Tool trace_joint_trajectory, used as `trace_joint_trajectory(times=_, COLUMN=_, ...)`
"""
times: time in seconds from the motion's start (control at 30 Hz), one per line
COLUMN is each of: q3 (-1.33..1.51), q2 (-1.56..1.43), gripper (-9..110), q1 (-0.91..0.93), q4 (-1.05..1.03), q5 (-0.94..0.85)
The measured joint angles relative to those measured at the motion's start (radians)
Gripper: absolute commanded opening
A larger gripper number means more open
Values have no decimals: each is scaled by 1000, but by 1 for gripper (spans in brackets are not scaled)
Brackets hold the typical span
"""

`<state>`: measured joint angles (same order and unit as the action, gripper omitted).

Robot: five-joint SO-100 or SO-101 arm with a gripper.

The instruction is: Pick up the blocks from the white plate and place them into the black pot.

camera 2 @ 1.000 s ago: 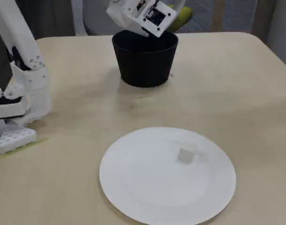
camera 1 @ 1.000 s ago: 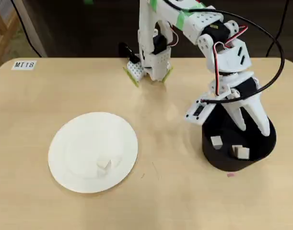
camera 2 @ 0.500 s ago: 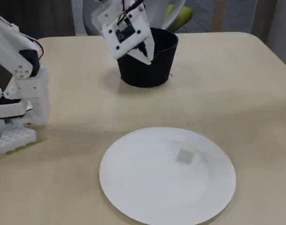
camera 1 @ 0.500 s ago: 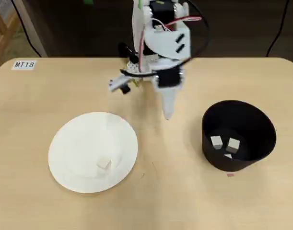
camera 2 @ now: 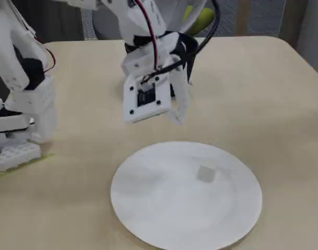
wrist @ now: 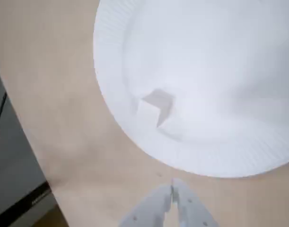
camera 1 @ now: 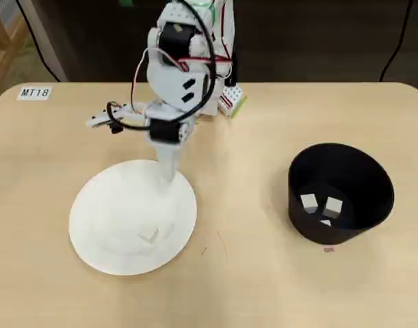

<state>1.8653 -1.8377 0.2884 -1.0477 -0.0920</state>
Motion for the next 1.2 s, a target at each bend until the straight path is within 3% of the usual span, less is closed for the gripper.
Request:
trace_joint_trajectory(times=0.43, q3=-551, q2=466, gripper=-2, q1=23, q4=-305, q5=97)
trace_joint_trajectory(times=0.57, q3=-666, q2=565, gripper=9, q1=23, q4=-402, q5=141)
trace_joint_trajectory(times=0.77, q3=-692, q2=574, gripper=25, q1=21, q4=-462, q5=175)
trace_joint_trajectory(times=1.2, q3=-692, q2=673, gripper=30, q1=29, q4=-463, q5=210)
